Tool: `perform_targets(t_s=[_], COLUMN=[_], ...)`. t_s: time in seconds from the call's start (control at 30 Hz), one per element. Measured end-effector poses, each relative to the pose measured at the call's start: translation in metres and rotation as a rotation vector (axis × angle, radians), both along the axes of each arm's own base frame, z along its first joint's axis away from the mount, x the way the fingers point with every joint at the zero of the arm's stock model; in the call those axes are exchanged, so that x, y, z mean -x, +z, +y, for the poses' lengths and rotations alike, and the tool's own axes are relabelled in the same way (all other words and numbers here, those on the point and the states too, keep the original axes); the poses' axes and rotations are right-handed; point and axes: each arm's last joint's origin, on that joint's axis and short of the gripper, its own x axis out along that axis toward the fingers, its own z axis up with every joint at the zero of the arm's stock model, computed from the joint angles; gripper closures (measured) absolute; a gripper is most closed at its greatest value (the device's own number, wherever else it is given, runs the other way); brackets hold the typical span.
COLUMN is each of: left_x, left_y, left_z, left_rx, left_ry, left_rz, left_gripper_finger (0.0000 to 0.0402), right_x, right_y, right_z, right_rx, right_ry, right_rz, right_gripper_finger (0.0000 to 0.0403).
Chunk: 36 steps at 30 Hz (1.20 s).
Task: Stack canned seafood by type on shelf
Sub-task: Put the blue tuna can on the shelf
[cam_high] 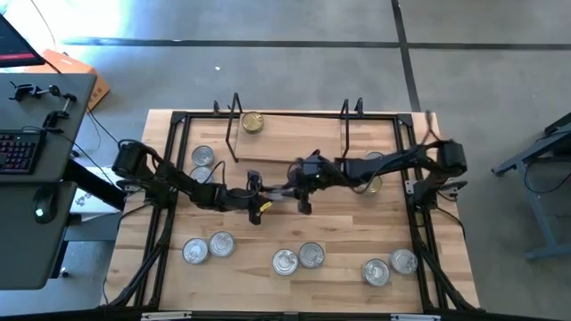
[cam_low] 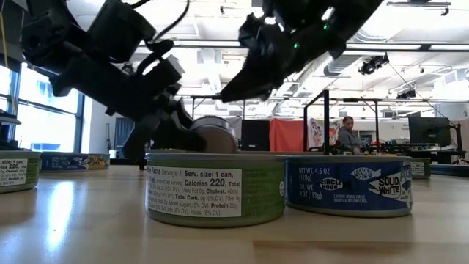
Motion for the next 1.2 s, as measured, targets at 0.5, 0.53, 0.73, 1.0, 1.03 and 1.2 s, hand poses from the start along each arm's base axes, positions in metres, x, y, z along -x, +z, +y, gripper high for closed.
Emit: perform_targets(t_s=[0.5,0.53,0.73,1.0,1.03,1.2], left_x=[0.065,0.068,0.073,0.072,0.072,0.071], left_y=[0.048,0.049,0.062,0.064,0.063,0.064], left_z=[0.006,0.006,0.004,0.005,0.005,0.007], left_rx=[0.188,0.2,0.223,0.218,0.216,0.213], left_ry=[-0.304,-0.331,-0.427,-0.412,-0.403,-0.365], left_rz=[-0.426,-0.44,-0.506,-0.516,-0.515,-0.52], left_gripper_finger=[0.0283,0.0283,0.0283,0.0283,0.0283,0.0276], right_x=[0.029,0.028,0.018,0.001,-0.001,-0.007], right_y=[-0.006,-0.007,-0.01,0.008,0.011,0.019], right_z=[0.025,0.026,0.031,0.037,0.039,0.046], right_rx=[0.129,0.116,0.141,0.277,0.284,0.332], right_ry=[0.131,0.125,0.134,0.195,0.195,0.162], right_rz=[-0.191,-0.23,-0.4,-0.465,-0.473,-0.443], right_gripper_finger=[0.0207,0.0206,0.0203,0.0148,0.0143,0.0141])
